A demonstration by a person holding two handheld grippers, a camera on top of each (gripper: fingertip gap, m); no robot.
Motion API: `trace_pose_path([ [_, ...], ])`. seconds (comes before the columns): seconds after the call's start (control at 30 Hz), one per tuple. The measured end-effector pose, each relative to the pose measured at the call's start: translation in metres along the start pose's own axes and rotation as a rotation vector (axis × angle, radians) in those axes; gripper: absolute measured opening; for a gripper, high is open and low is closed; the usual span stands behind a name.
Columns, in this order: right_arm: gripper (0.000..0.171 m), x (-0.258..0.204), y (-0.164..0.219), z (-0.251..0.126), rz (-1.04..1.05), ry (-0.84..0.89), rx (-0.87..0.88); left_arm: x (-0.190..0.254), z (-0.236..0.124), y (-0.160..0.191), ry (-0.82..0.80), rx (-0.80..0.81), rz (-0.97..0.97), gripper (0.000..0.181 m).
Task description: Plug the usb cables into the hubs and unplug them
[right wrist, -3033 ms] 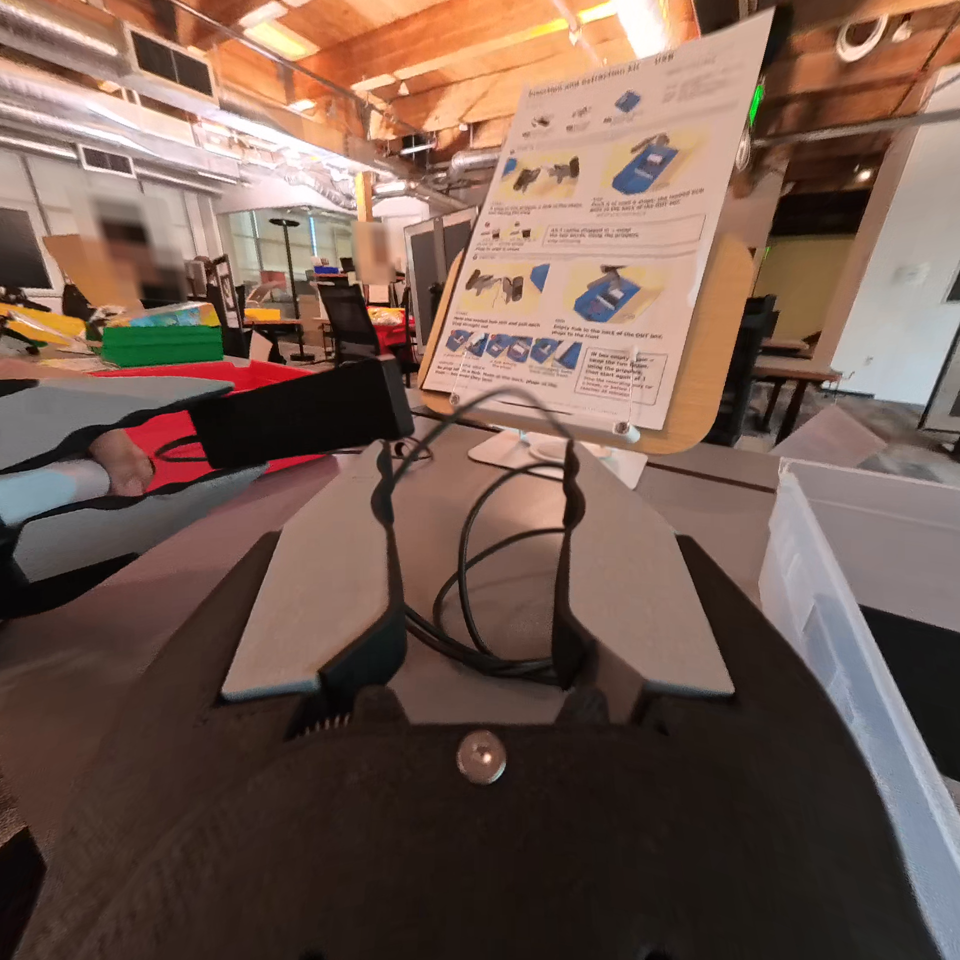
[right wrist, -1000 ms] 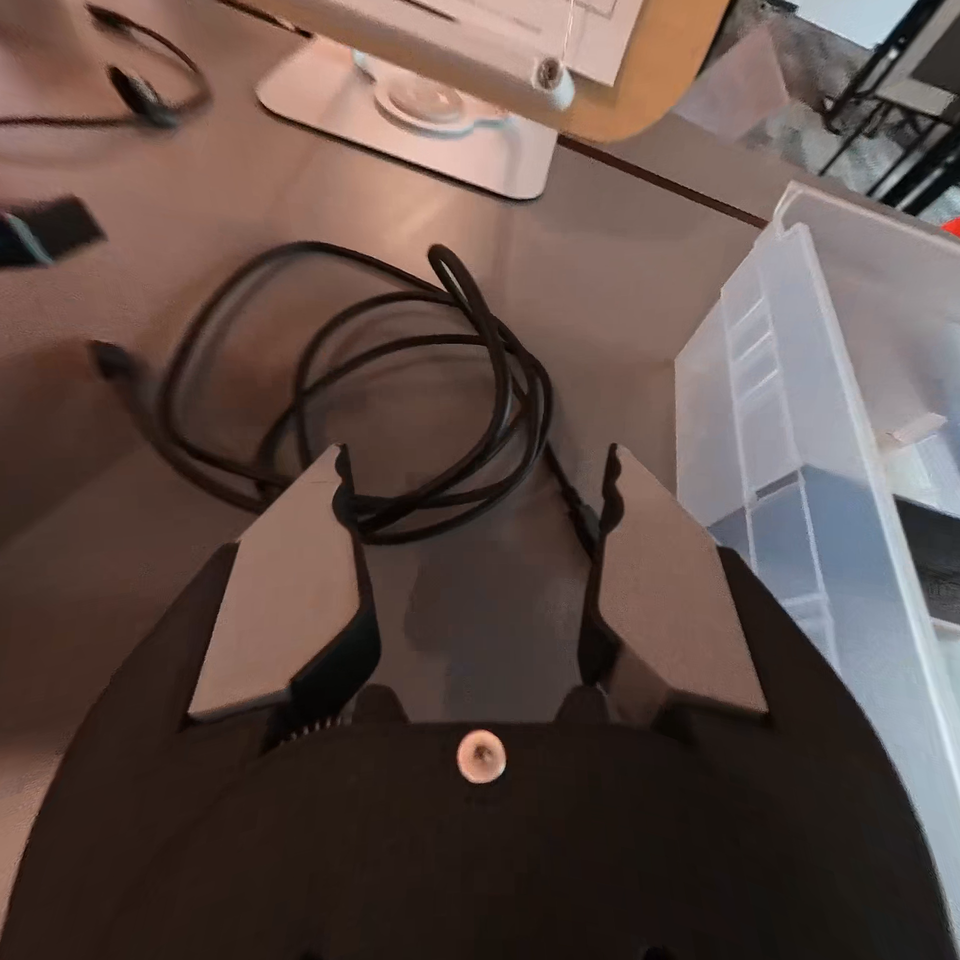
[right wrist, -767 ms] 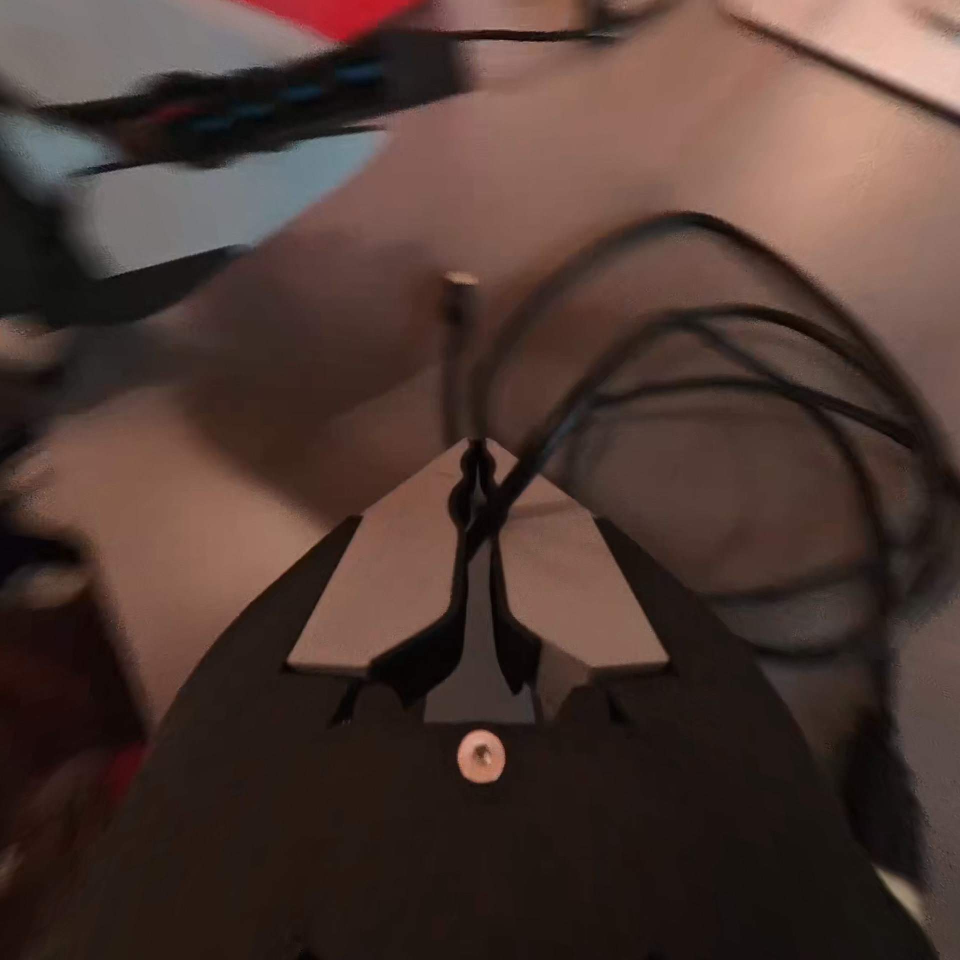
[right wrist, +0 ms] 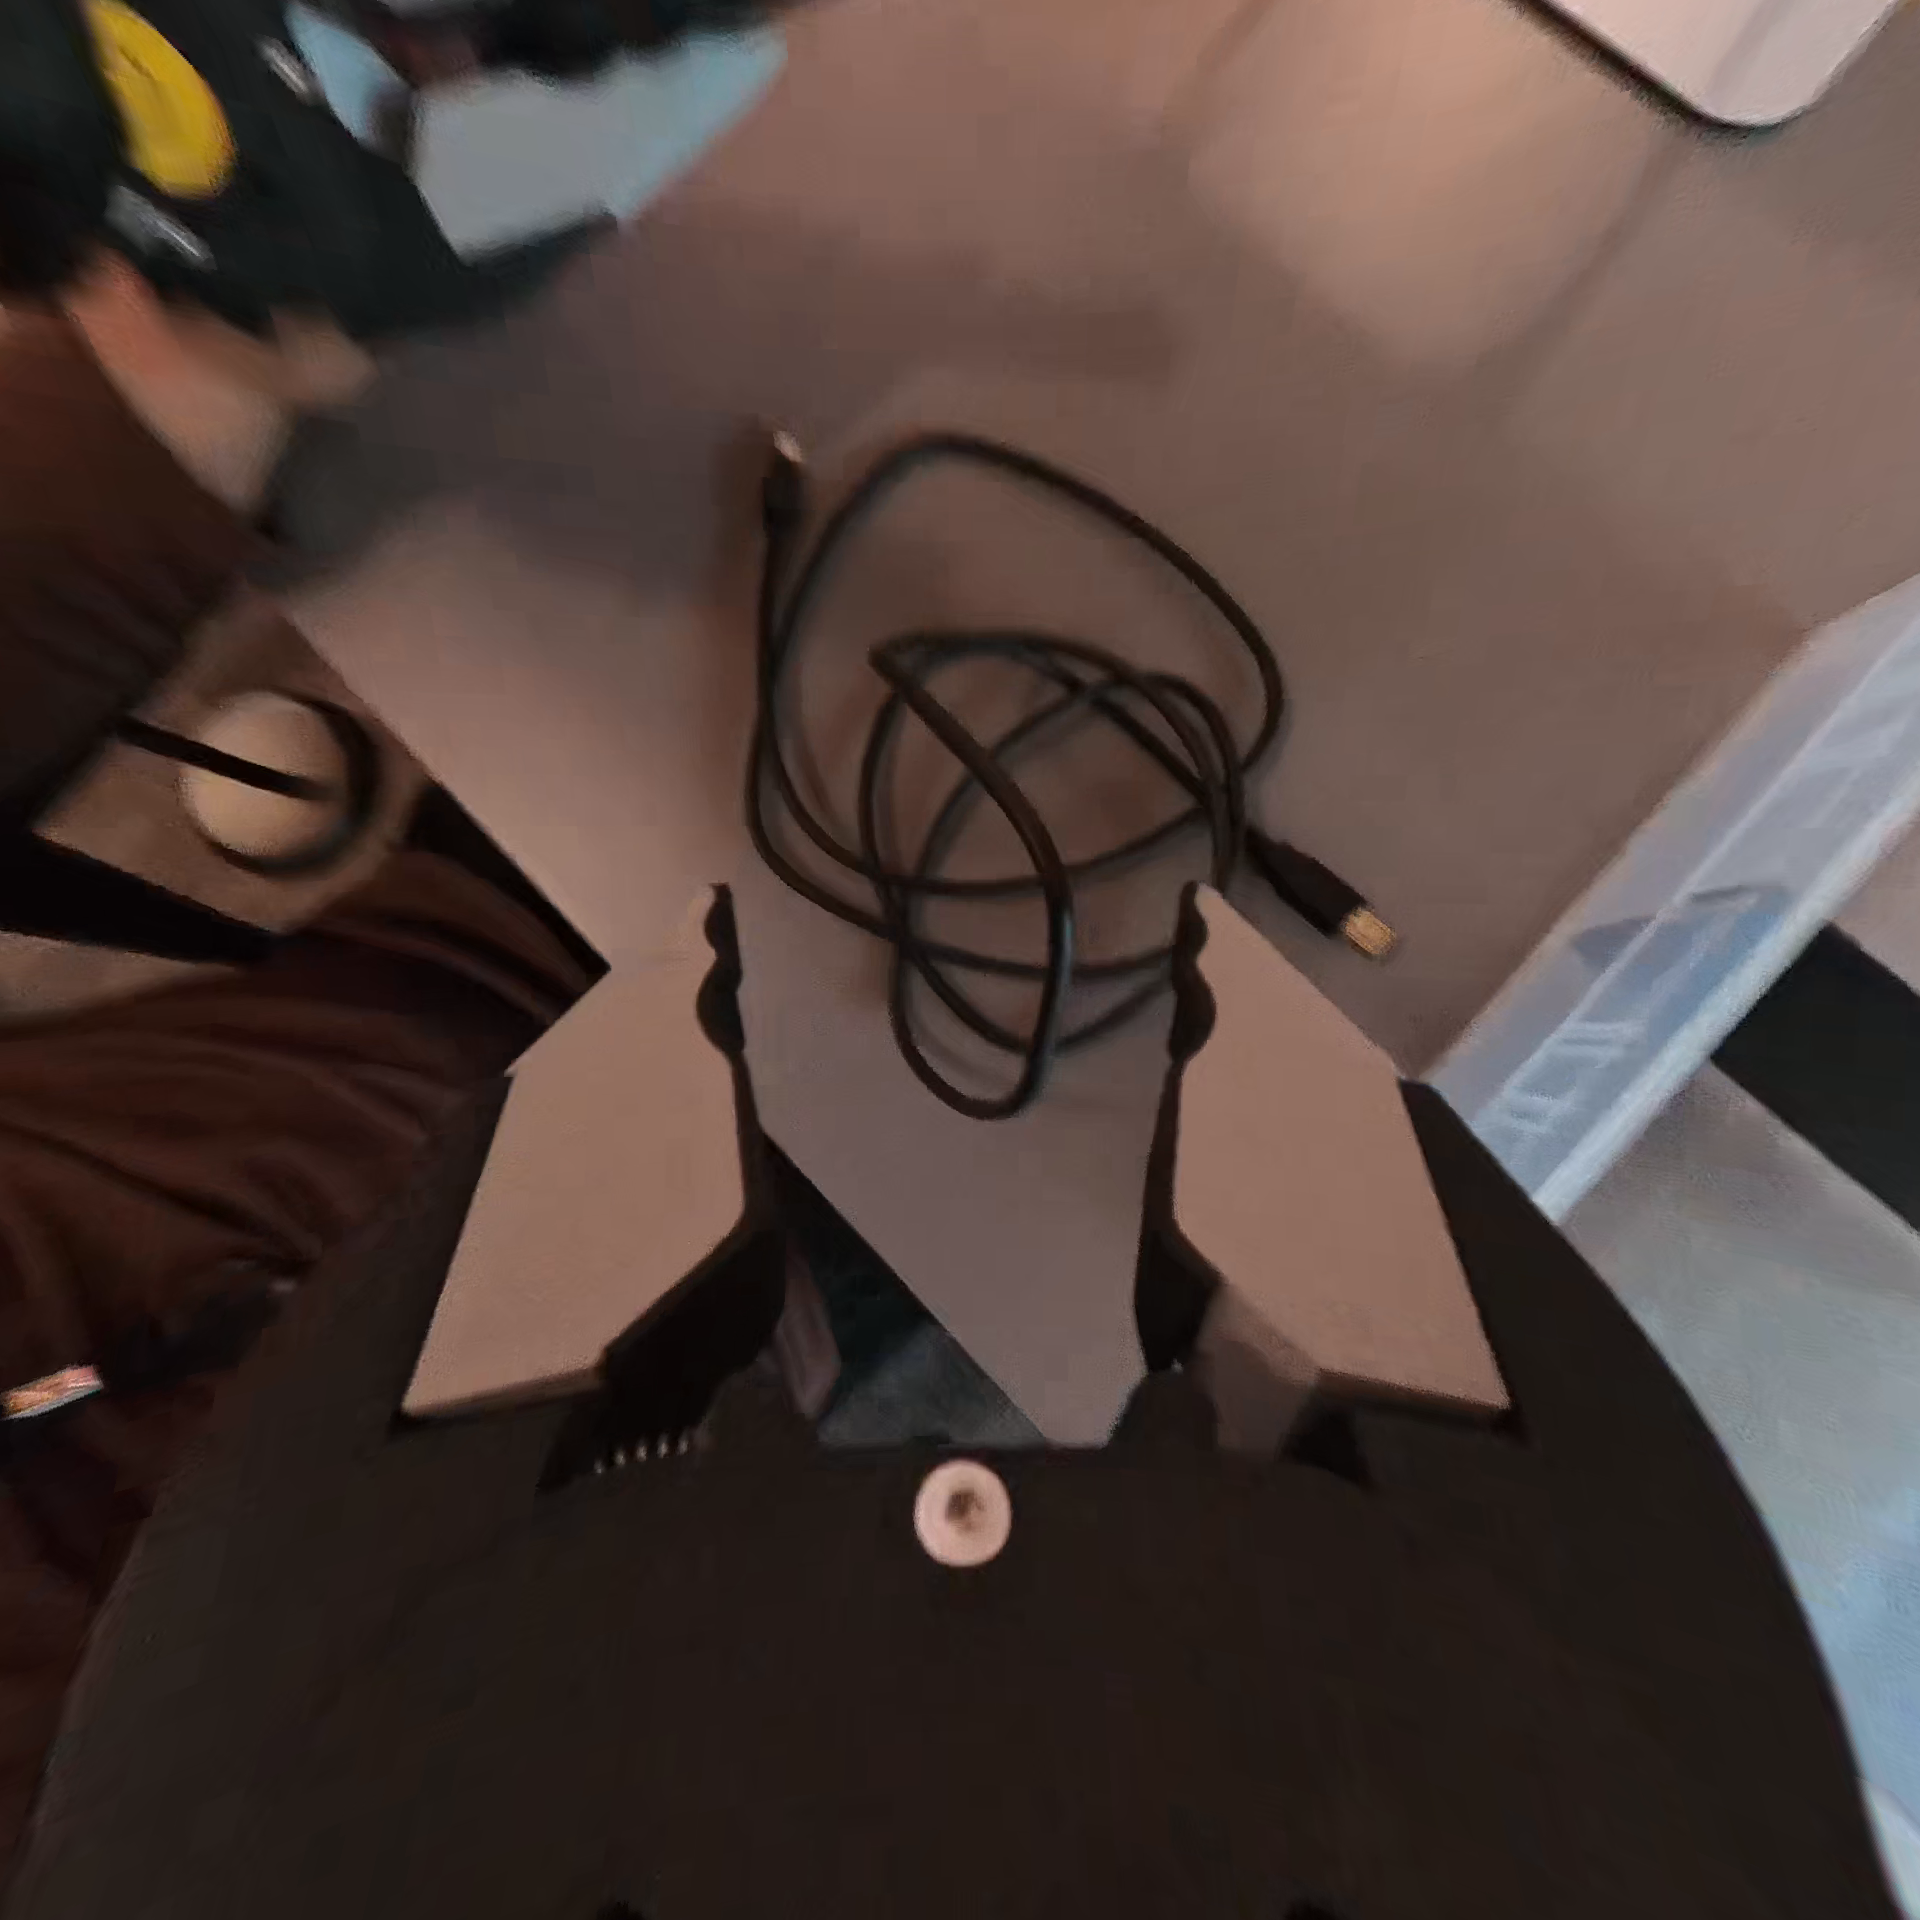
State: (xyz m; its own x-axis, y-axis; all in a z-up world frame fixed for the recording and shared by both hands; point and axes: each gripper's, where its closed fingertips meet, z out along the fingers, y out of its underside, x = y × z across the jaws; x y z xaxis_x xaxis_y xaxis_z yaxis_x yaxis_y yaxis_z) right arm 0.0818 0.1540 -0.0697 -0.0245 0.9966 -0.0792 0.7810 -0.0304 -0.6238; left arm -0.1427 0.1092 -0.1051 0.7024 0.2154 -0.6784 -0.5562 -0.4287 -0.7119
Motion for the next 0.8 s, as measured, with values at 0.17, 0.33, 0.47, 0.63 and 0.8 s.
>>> trace_pose_path([
  [0.17,0.097,0.016,-0.023,-0.001,0.161,-0.016,0.154,0.002,0.0,-0.001,0.01,0.003,0.001,0.009],
  [0.33,0.107,0.065,0.001,0.061,0.101,0.231,-0.171,0.005,0.0,-0.002,0.013,0.006,0.016,0.009],
  [0.47,0.112,0.098,0.042,0.098,0.116,0.292,-0.471,0.006,0.0,-0.002,0.019,0.008,0.012,0.01],
  [0.63,0.106,0.09,0.048,0.11,0.175,0.164,-0.568,0.011,0.001,-0.003,0.042,0.011,0.018,0.01],
  [0.8,0.027,0.082,0.009,0.131,-0.056,0.113,-0.548,0.012,0.001,-0.003,0.034,0.008,0.037,0.01],
])
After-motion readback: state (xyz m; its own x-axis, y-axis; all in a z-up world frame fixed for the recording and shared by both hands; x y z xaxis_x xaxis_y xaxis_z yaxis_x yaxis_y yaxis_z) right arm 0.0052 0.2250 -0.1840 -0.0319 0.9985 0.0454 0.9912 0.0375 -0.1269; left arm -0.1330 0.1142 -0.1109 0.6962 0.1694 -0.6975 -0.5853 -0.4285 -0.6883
